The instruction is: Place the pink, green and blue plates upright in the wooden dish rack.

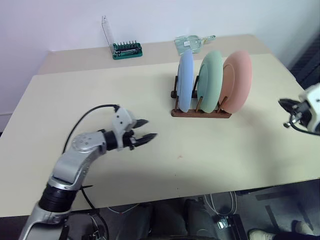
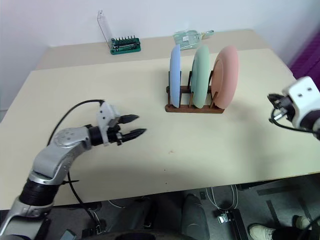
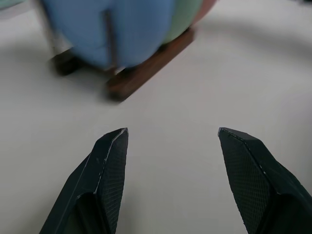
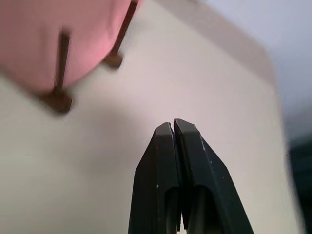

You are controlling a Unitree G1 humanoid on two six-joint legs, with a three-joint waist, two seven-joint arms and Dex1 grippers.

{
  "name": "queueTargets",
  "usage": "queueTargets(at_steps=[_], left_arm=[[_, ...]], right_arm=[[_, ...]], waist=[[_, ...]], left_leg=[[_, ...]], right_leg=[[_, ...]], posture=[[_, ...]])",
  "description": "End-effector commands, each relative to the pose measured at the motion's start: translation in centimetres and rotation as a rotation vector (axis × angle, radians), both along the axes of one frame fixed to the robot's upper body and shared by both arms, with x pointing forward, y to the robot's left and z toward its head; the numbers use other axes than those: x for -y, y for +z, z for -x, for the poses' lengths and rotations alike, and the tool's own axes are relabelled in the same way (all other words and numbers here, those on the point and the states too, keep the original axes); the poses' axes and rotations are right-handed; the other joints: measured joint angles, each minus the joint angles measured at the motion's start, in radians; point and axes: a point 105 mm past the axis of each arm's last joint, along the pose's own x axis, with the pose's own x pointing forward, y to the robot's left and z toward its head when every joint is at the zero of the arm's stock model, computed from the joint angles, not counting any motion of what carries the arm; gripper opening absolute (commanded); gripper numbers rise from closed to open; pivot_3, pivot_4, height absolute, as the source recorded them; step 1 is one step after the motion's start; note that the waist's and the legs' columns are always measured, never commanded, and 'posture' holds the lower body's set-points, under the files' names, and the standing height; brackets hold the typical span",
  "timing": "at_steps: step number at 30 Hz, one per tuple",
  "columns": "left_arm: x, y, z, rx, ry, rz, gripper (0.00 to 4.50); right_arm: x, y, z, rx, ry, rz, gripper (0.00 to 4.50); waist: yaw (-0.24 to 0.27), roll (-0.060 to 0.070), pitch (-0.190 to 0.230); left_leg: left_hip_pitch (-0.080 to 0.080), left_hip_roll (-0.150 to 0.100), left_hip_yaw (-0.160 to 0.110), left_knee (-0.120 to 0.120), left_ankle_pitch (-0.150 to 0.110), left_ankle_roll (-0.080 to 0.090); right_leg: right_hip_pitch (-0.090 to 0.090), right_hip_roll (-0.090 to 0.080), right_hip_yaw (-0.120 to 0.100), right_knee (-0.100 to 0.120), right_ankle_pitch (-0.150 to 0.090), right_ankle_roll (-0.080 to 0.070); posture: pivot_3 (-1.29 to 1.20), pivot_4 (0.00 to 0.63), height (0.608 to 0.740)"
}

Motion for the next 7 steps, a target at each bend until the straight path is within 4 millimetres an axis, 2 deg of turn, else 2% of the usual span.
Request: queueTargets(at_steps=[1,4,7], left_arm=[[-2.9,0.5,-1.3,0.06,0.11,-0.01,3.03],[-4.2,0.0,-1.9,0.064,0.179,0.009,3.03],[-4.4,-0.3,-1.9,0.064,0.205,0.031,3.03]], right_arm=[[-2.1,0.8,0.8,0.048,0.101,-0.136,0.03],[-3.5,-0.4,0.9,0.021,0.138,-0.182,0.03],[-4.0,-1.0,0.5,0.016,0.144,-0.182,0.03]], waist=[[-0.003,0.0,0.0],[0.0,0.0,0.0],[0.002,0.0,0.0]], left_leg=[[0.0,0.0,0.001,0.0,0.0,0.0],[0.0,0.0,0.001,0.001,0.0,0.0],[0.0,0.0,0.001,0.002,0.0,0.0]], right_leg=[[0.0,0.0,0.0,0.0,0.0,0.0],[0.0,0.0,0.001,0.0,0.0,0.0],[0.0,0.0,0.001,0.0,0.0,0.0]], posture=[[0.0,0.15,0.74],[0.0,0.15,0.74],[0.0,0.15,0.74]])
